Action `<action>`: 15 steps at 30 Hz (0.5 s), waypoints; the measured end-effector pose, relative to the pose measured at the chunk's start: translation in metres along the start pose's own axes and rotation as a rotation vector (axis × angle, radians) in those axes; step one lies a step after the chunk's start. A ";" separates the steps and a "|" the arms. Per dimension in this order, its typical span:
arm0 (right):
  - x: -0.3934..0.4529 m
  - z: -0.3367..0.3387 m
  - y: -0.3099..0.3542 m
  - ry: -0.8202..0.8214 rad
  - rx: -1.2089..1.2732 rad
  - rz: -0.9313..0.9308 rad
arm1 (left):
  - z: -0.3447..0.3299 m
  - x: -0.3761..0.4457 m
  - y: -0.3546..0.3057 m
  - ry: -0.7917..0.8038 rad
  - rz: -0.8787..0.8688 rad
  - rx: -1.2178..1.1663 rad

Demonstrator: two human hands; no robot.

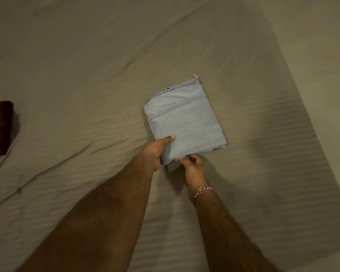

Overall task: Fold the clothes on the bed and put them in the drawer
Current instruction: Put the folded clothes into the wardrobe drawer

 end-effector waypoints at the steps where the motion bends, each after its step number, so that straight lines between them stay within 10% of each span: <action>1: -0.003 0.001 -0.002 0.008 0.062 -0.023 | -0.009 -0.004 0.000 0.033 0.003 -0.032; 8: -0.033 0.006 0.019 0.154 0.641 0.034 | -0.027 -0.056 0.013 0.207 -0.005 -0.162; 15: -0.116 0.028 -0.024 0.062 0.598 0.092 | 0.008 -0.153 0.082 0.281 -0.064 -0.154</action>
Point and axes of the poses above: each hand's wrist, its own x-axis towards the middle knuckle, its own z-axis out of the back of the hand, y = z × x, the point moved 7 cm from there along x, towards the middle knuckle, and after that the axes turned 5 degrees about y, right-handed, at the moved point
